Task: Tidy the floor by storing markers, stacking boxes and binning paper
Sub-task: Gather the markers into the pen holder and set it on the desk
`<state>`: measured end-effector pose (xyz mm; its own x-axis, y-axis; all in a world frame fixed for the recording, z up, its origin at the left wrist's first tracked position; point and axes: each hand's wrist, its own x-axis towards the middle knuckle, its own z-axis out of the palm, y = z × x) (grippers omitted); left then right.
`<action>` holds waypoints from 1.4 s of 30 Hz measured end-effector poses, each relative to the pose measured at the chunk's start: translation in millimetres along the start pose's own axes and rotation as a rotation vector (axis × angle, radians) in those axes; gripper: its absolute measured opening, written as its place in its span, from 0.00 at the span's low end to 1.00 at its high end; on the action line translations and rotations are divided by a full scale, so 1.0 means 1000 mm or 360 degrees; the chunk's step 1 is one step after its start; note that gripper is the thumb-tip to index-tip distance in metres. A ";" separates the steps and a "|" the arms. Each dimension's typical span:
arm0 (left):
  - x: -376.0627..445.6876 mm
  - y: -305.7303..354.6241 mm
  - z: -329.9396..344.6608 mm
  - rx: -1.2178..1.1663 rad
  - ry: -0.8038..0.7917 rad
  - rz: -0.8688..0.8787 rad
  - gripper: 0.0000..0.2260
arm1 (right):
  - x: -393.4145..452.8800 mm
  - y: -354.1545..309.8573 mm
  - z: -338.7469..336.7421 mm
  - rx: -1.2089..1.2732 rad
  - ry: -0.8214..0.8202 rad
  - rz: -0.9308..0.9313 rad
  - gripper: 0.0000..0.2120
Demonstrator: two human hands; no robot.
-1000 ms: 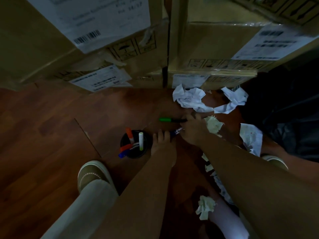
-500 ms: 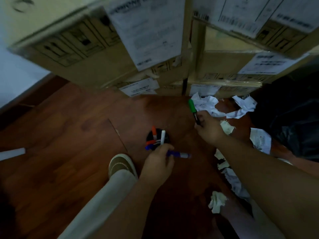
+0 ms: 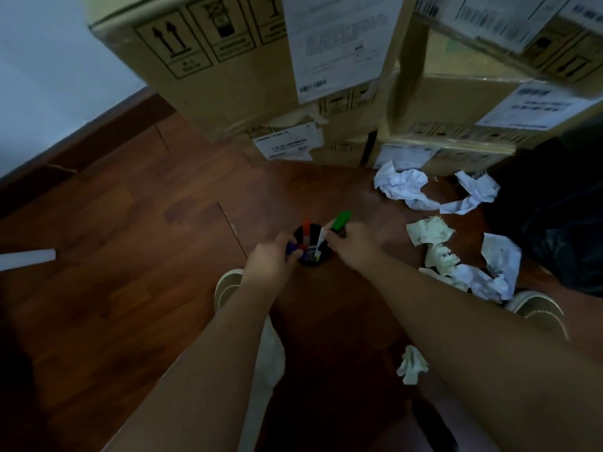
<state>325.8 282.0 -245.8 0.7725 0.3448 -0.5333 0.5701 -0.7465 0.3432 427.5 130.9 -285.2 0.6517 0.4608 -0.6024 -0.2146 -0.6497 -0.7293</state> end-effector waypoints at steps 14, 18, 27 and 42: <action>0.012 -0.011 0.025 -0.1713 -0.0239 -0.0959 0.47 | -0.003 0.018 0.015 0.0356 -0.0102 0.0460 0.23; 0.003 0.009 0.018 -0.1838 -0.0351 -0.0912 0.38 | -0.004 0.012 0.021 0.0680 -0.0224 0.0789 0.22; -0.038 0.033 -0.003 -0.1888 -0.0358 -0.0808 0.28 | -0.050 0.008 -0.013 0.0912 -0.0032 0.0732 0.21; -0.211 0.180 -0.033 -0.1817 0.0032 -0.0028 0.13 | -0.264 -0.036 -0.150 0.1484 0.0322 0.0411 0.18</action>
<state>275.0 93.4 -46.1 0.7603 0.3669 -0.5360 0.4944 0.2082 0.8439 372.3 -58.3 -50.5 0.5975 0.2034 -0.7756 -0.7984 0.0607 -0.5991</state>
